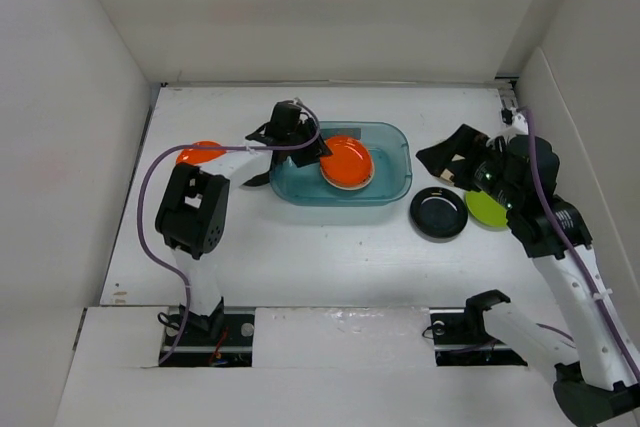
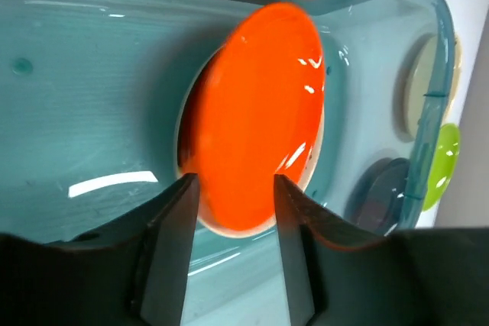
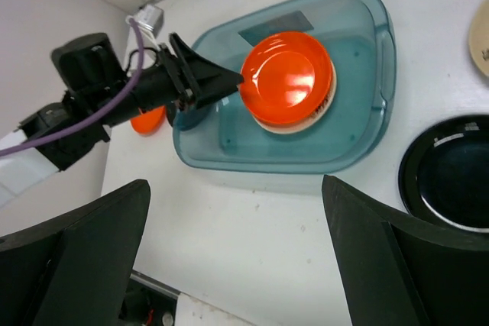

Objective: Place the plates into the plastic bin on the countertop

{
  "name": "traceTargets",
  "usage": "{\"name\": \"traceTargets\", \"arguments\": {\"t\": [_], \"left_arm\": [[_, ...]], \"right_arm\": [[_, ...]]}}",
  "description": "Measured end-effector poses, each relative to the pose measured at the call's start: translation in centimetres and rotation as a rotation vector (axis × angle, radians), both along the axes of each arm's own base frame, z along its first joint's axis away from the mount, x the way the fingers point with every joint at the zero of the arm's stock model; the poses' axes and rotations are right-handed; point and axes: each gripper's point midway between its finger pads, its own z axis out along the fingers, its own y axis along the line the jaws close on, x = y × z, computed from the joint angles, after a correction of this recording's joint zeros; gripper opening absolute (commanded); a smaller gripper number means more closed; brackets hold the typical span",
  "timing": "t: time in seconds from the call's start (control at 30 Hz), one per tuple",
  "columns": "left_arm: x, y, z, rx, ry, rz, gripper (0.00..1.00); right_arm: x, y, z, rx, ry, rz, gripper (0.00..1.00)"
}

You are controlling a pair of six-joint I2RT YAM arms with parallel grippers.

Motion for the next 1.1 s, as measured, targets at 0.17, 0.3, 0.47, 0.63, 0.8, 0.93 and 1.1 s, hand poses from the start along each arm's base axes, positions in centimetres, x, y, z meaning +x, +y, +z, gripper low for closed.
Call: {"name": "traceTargets", "arguments": {"t": [0.17, 0.3, 0.47, 0.63, 0.8, 0.93, 1.1], "left_arm": [[-0.2, -0.3, 0.5, -0.009, -0.009, -0.012, 1.00], [-0.3, -0.3, 3.2, -0.030, -0.061, -0.021, 1.00], [-0.8, 0.0, 9.7, -0.069, -0.190, -0.036, 1.00], [-1.9, 1.7, 16.7, -0.076, -0.315, 0.011, 1.00], [-4.3, 5.0, 20.9, -0.024, -0.389, 0.096, 1.00], [-5.7, 7.0, 22.3, 0.001, -0.420, 0.143, 1.00], [-6.0, 8.0, 20.9, 0.040, -0.387, 0.166, 1.00]], "right_arm": [[-0.5, -1.2, -3.4, 0.019, 0.074, -0.084, 1.00], [-1.2, -2.8, -6.8, 0.056, 0.144, -0.191, 1.00], [-1.8, -4.4, -13.9, 0.110, 0.304, -0.317, 0.99], [-3.0, -7.3, -23.1, 0.127, 0.548, -0.507, 0.94], [-3.5, -9.7, -25.1, 0.168, 0.610, -0.637, 0.93], [-2.9, -10.9, -25.6, 0.190, 0.626, -0.696, 0.87], [-2.9, -11.5, -28.3, 0.158, 0.747, -0.737, 0.77]]}}
